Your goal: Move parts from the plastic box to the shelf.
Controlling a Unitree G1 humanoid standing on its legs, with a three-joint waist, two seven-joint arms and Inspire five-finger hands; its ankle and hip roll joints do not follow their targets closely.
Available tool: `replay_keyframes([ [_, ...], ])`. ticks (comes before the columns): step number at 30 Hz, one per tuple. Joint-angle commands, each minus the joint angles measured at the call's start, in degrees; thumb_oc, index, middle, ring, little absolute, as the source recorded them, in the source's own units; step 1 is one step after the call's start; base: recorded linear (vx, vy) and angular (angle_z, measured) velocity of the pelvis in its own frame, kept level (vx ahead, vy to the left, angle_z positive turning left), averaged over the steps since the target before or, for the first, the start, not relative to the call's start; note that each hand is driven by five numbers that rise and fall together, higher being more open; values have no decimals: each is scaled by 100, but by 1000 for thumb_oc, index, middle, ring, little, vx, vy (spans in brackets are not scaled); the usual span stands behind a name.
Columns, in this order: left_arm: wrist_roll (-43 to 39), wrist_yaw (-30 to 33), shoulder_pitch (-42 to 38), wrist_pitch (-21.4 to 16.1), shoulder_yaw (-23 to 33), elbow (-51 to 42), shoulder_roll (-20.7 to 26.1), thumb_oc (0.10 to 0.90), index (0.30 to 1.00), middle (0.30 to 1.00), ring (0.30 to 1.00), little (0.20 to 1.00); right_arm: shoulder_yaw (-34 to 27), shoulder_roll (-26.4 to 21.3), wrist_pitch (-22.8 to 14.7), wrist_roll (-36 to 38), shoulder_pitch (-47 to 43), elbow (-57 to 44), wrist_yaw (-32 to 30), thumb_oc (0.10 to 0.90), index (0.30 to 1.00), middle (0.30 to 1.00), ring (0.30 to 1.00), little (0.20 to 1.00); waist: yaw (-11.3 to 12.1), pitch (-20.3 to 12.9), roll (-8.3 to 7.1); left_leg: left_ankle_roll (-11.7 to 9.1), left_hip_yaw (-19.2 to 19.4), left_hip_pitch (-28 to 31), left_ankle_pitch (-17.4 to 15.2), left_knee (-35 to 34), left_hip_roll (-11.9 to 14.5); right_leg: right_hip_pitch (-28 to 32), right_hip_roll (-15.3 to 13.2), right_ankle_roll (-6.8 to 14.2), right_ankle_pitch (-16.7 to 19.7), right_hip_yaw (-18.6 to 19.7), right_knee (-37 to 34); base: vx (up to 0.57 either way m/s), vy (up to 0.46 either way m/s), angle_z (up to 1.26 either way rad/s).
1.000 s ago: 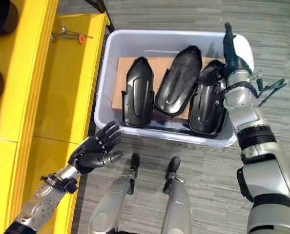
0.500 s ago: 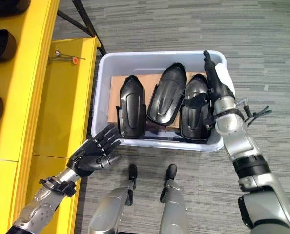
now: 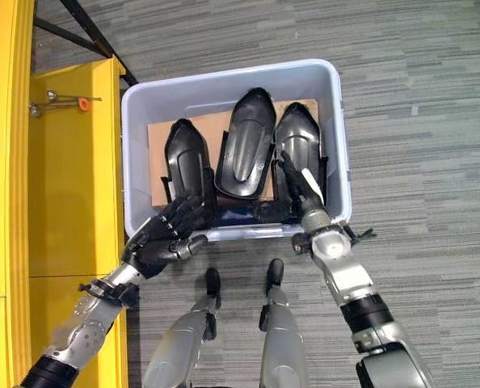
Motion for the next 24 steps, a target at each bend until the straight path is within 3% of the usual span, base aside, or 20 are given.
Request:
replay_keyframes([
  [1, 88, -141, 15, -403, 77, -726, 5, 900, 1000, 1000, 1000, 1000, 26, -209, -435, 102, -612, -200, -100, 900, 1000, 1000, 1000, 1000, 136, -147, 35, 78, -134, -159, -376, 233, -78, 39, 5, 187, -1194, 311, 905, -17, 2, 7],
  [6, 78, -137, -28, -373, 52, -746, 20, 900, 1000, 1000, 1000, 1000, -39, -289, -430, -202, -888, 394, -424, 900, 1000, 1000, 1000, 1000, 226, -147, 91, 95, -158, -332, -361, 252, -104, -143, 1, 163, -1235, 247, 1021, -6, -2, 5],
  [10, 84, -115, -43, -366, 14, -730, 9, 900, 1000, 1000, 1000, 1000, -51, -309, -196, 21, -1116, 811, -652, 900, 1000, 1000, 1000, 1000, 301, -147, 134, 94, -174, -462, -335, 256, -125, -289, 5, 139, -1262, 192, 1112, -4, -4, 7],
  [16, 56, -43, -60, -425, -114, -741, -27, 900, 1000, 1000, 1000, 1000, -498, -202, -347, 670, -1389, 1849, -2019, 900, 1000, 1000, 1000, 1000, 362, -147, 232, 99, -171, -598, -334, 263, -142, -468, 16, 90, -1322, 158, 1242, 0, 11, 0],
  [20, 48, 0, -41, -504, -210, -740, -118, 900, 1000, 1000, 1000, 1000, -740, -41, -415, 398, -1286, 2179, -2428, 900, 1000, 1000, 1000, 1000, 357, -147, 328, 106, -159, -659, -327, 227, -162, -591, 14, 78, -1334, 156, 1296, 10, 42, 0],
  [24, 72, -7, 0, -550, -263, -766, -199, 900, 1000, 1000, 1000, 1000, -584, 120, -328, 133, -1012, 1985, -2406, 900, 1000, 1000, 1000, 1000, 313, -147, 397, 96, -113, -702, -303, 203, -178, -678, -3, 73, -1301, 178, 1276, 3, 38, -8],
])
